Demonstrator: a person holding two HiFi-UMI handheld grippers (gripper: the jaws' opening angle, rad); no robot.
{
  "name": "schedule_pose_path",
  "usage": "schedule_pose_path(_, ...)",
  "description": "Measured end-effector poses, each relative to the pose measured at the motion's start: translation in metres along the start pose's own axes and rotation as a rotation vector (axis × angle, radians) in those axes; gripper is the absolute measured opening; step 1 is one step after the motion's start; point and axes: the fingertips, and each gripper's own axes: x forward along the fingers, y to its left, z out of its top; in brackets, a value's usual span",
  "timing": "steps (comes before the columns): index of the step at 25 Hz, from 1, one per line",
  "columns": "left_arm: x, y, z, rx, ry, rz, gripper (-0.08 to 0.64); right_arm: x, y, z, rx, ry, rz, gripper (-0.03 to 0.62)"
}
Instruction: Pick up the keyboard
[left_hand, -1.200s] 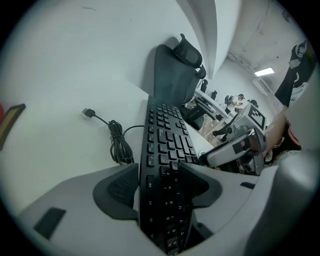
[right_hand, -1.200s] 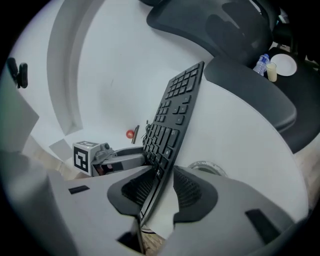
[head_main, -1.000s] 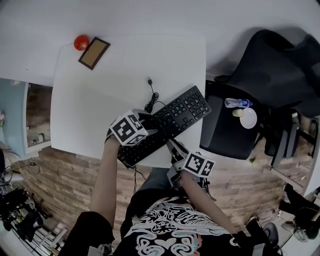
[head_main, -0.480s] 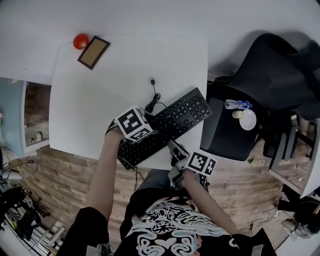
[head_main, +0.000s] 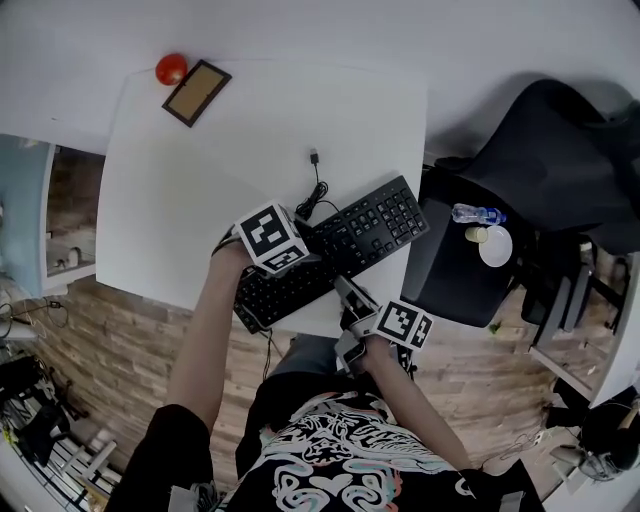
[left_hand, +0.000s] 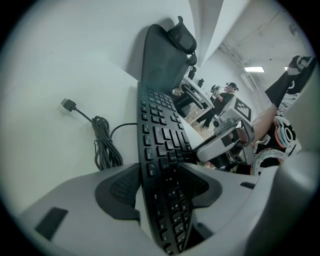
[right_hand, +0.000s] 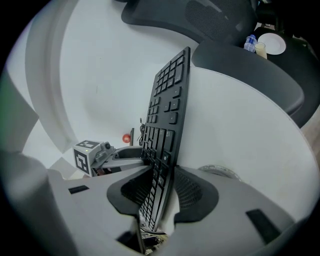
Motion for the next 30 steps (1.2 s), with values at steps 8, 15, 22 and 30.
schedule_pose_path(8, -0.002, 0.003, 0.002, -0.001, 0.035, -0.034, 0.235, 0.001, -0.001, 0.0, 0.013, 0.047, 0.009, 0.126)
schedule_pose_path(15, -0.003, 0.007, 0.004, -0.067, 0.035, -0.098, 0.217, 0.008, 0.003, 0.001, 0.008, 0.057, 0.024, 0.126)
schedule_pose_path(22, 0.012, -0.016, 0.019, -0.112, -0.002, -0.392, 0.18, 0.017, 0.019, -0.001, 0.028, 0.016, 0.102, 0.124)
schedule_pose_path(30, 0.009, -0.014, 0.019, -0.043, -0.043, -0.336, 0.146, 0.014, 0.011, 0.001, 0.091, -0.027, 0.155, 0.12)
